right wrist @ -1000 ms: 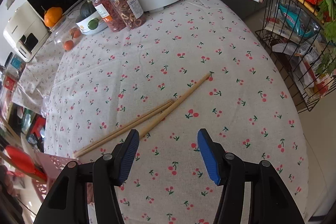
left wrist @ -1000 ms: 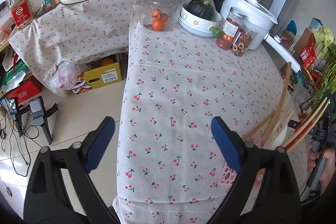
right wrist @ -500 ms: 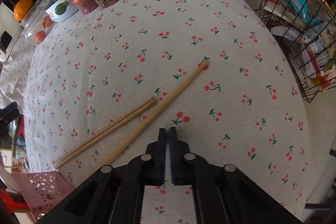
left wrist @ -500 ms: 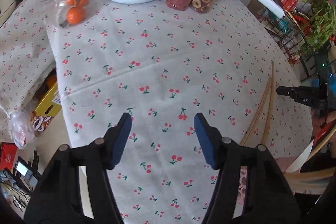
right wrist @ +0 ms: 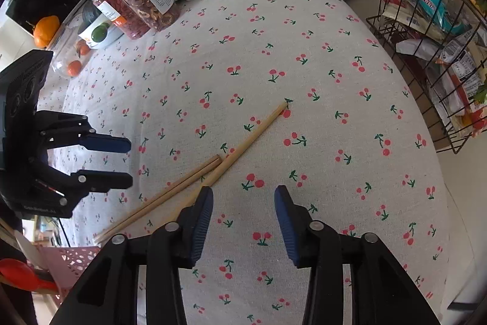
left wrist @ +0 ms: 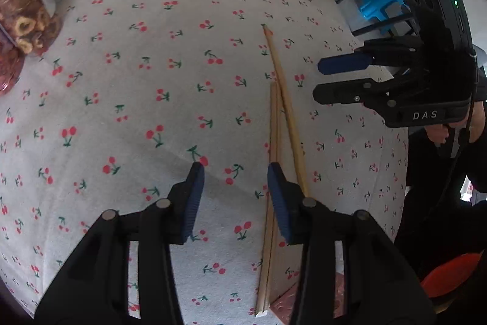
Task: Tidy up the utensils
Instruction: 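Move both tools back to the remaining wooden chopsticks on the table, then grasp a wooden chopstick with the left tool, then grasp the last wooden chopstick with the right tool while the left tool holds its own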
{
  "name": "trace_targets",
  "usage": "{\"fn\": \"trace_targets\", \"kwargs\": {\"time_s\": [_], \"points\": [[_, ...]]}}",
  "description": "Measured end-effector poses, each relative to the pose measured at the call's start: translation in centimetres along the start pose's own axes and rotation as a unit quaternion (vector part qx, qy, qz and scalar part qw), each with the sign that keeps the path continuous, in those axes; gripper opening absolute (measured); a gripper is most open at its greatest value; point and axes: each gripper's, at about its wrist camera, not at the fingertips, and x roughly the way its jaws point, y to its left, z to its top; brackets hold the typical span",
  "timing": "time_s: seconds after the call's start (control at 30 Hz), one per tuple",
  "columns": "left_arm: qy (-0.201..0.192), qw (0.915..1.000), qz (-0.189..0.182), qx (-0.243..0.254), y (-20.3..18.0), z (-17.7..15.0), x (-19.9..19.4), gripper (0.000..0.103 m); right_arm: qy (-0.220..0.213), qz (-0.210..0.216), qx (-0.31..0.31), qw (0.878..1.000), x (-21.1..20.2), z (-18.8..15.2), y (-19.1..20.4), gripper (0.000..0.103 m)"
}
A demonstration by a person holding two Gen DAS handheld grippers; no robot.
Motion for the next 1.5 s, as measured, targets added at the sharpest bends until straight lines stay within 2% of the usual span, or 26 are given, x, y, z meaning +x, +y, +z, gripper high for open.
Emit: {"fn": "trace_targets", "kwargs": {"time_s": [0.17, 0.4, 0.53, 0.57, 0.7, 0.8, 0.97, 1.07, 1.2, 1.3, 1.37, 1.43, 1.47, 1.5], "points": [[0.013, 0.9977, 0.010, 0.066, -2.4, 1.1, 1.3, 0.045, 0.004, -0.010, -0.004, 1.000, 0.1, -0.4, -0.3, 0.046], [0.019, 0.9873, 0.080, 0.136, -4.8, 1.6, 2.4, 0.045, 0.001, -0.016, 0.004, 1.000, -0.2, -0.4, -1.0, 0.047], [0.005, 0.9798, 0.112, 0.166, -5.8, 2.0, 3.0, 0.042, -0.004, -0.026, 0.005, 1.000, 0.0, -0.1, -1.0, 0.048], [0.001, 0.9801, 0.112, 0.163, -5.8, 2.1, 3.0, 0.040, -0.004, -0.027, 0.007, 1.000, 0.0, -0.1, -1.0, 0.048], [-0.012, 0.9806, 0.123, 0.152, -5.1, 2.0, 2.4, 0.015, -0.007, -0.030, 0.015, 0.999, 0.2, 0.2, -1.2, 0.048], [-0.012, 0.9822, 0.134, 0.131, -3.5, 1.4, 1.6, 0.013, -0.010, -0.033, 0.019, 0.999, 0.3, 0.5, -1.3, 0.048], [0.009, 0.9800, 0.183, 0.077, -0.3, 0.5, 0.3, 0.012, -0.020, -0.029, 0.023, 0.999, 0.7, 1.3, -1.2, 0.048], [0.019, 0.9802, 0.193, 0.042, 1.5, 0.0, -0.3, 0.012, -0.026, -0.025, 0.022, 0.999, 1.0, 2.1, -0.9, 0.049], [0.016, 0.9797, 0.199, 0.017, 2.1, 1.2, -0.1, 0.015, -0.021, -0.027, 0.020, 0.999, 2.1, 2.8, 0.0, 0.051], [0.010, 0.9796, 0.201, 0.004, 2.3, 2.7, 0.2, 0.015, -0.024, -0.052, 0.010, 0.998, 2.8, 3.0, 1.4, 0.060], [0.011, 0.9793, 0.202, -0.004, 2.3, 4.3, 0.8, 0.015, -0.024, -0.085, -0.014, 0.996, 3.3, 3.0, 2.8, 0.061], [0.008, 0.9782, 0.207, -0.010, 2.3, 4.3, 0.7, 0.011, -0.029, -0.116, -0.037, 0.992, 3.7, 2.8, 3.7, 0.055], [0.005, 0.9771, 0.212, -0.010, 2.3, 3.8, 0.5, 0.011, -0.032, -0.116, -0.040, 0.992, 3.6, 2.8, 3.9, 0.047], [0.001, 0.9758, 0.218, -0.010, 2.3, 3.6, 0.4, 0.010, -0.032, -0.116, -0.042, 0.992, 3.6, 3.0, 3.8, 0.034]]}}
